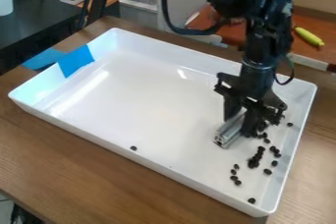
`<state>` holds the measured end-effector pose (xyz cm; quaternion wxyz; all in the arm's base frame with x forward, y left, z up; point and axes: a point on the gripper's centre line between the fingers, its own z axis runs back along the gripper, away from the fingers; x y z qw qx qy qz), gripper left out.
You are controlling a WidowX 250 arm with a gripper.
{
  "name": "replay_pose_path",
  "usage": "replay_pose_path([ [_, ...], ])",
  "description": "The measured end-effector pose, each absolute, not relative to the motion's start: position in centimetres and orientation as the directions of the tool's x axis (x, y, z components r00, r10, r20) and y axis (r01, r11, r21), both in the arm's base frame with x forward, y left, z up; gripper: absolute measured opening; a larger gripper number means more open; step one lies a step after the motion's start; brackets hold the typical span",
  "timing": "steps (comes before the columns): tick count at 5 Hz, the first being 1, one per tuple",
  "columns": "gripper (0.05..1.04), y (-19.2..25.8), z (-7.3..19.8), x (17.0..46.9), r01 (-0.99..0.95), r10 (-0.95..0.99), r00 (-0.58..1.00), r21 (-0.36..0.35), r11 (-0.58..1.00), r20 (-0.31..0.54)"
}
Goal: Sweep into pile
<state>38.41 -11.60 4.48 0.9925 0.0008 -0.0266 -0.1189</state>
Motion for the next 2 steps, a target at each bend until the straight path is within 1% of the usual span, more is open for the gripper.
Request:
replay_pose_path([
  [1,0.384,-11.8,4.9,38.1,0.249,-0.249,0.968,-0.011,0.968,0.035],
  [2,0.384,-10.5,8.5,38.8,0.238,-0.232,0.965,-0.035,0.971,0.119],
])
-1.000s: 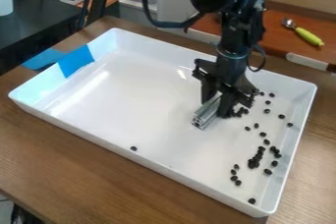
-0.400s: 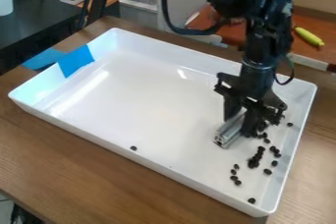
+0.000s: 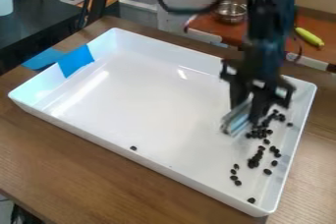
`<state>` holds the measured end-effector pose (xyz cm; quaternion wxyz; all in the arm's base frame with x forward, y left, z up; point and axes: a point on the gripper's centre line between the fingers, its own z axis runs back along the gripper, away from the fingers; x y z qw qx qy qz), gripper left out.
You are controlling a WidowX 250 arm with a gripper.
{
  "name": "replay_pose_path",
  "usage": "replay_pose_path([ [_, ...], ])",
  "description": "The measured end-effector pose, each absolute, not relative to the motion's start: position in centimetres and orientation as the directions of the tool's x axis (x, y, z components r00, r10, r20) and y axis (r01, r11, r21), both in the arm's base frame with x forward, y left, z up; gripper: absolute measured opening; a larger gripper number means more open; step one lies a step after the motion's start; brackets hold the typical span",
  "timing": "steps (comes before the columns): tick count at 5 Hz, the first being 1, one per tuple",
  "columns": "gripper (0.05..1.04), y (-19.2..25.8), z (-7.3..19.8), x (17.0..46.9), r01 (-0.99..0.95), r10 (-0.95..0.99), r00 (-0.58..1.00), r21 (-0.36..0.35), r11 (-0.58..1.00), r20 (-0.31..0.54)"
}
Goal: Sweep into pile
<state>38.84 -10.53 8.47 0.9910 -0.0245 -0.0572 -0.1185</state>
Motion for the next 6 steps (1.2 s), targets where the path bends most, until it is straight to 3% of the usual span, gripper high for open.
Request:
replay_pose_path([
  [1,0.384,-6.3,10.7,39.3,0.205,-0.195,0.969,-0.053,0.977,0.148],
  [2,0.384,-1.1,10.6,38.9,0.162,-0.152,0.975,-0.055,0.985,0.162],
  [4,0.384,7.4,6.5,35.9,0.103,-0.105,0.981,0.021,0.994,0.166],
  [5,0.384,8.7,5.0,34.1,0.163,-0.174,0.970,0.075,0.984,0.169],
  [6,0.384,9.5,4.5,33.1,0.191,-0.202,0.964,0.083,0.978,0.172],
])
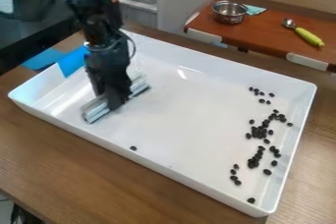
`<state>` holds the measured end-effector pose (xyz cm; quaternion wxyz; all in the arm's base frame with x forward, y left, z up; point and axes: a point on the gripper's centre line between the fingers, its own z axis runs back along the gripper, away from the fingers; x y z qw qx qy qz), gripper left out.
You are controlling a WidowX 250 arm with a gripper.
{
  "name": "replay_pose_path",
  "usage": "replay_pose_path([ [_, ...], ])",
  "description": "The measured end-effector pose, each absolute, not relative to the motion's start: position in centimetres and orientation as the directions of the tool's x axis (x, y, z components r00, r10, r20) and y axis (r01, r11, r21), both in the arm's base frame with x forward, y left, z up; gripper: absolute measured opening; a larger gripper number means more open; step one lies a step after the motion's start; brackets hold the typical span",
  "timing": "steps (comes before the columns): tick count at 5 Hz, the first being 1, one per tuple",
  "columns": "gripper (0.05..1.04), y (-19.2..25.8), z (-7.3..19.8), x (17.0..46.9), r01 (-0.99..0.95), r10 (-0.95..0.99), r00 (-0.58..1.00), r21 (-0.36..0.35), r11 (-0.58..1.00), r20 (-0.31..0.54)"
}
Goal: Sweep into pile
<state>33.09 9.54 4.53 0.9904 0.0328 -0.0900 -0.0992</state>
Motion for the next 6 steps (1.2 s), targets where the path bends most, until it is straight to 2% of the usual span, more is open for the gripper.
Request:
replay_pose_path([
  [3,0.384,6.1,4.9,30.7,0.207,-0.213,0.970,0.056,0.977,0.118],
  [5,0.384,4.1,4.1,29.6,0.224,-0.242,0.956,0.120,0.967,0.164],
  [6,0.384,2.1,3.8,29.5,0.192,-0.211,0.961,0.115,0.975,0.177],
])
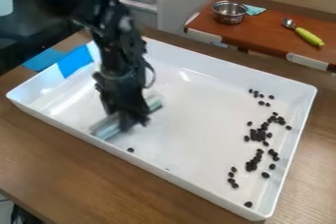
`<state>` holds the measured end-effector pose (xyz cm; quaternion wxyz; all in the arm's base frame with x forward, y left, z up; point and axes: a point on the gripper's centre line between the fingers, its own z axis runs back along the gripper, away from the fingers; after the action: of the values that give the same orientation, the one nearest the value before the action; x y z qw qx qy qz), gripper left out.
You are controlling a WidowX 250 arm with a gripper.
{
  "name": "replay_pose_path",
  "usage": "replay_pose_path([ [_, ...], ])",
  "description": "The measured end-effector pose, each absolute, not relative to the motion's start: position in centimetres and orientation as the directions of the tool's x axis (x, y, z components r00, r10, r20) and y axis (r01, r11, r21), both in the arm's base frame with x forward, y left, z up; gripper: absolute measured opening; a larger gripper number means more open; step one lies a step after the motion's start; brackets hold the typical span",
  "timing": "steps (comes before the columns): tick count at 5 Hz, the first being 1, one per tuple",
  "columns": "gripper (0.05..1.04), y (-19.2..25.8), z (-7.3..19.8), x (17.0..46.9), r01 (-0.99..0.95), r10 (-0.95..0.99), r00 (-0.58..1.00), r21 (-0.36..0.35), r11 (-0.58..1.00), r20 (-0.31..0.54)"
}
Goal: Sweep into pile
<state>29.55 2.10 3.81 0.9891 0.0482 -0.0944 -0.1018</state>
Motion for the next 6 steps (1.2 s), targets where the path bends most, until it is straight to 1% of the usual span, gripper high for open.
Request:
replay_pose_path([
  [2,0.384,0.1,3.6,30.2,0.155,-0.168,0.970,0.084,0.984,0.177],
  [3,0.384,-2.4,3.6,30.2,0.143,-0.147,0.969,0.032,0.989,0.197],
  [4,0.384,-3.5,3.6,30.2,0.132,-0.130,0.969,0.008,0.991,0.209],
  [5,0.384,-5.8,3.8,30.0,0.128,-0.120,0.972,-0.028,0.991,0.203],
  [6,0.384,-8.0,4.2,29.4,0.114,-0.101,0.981,-0.069,0.991,0.167],
])
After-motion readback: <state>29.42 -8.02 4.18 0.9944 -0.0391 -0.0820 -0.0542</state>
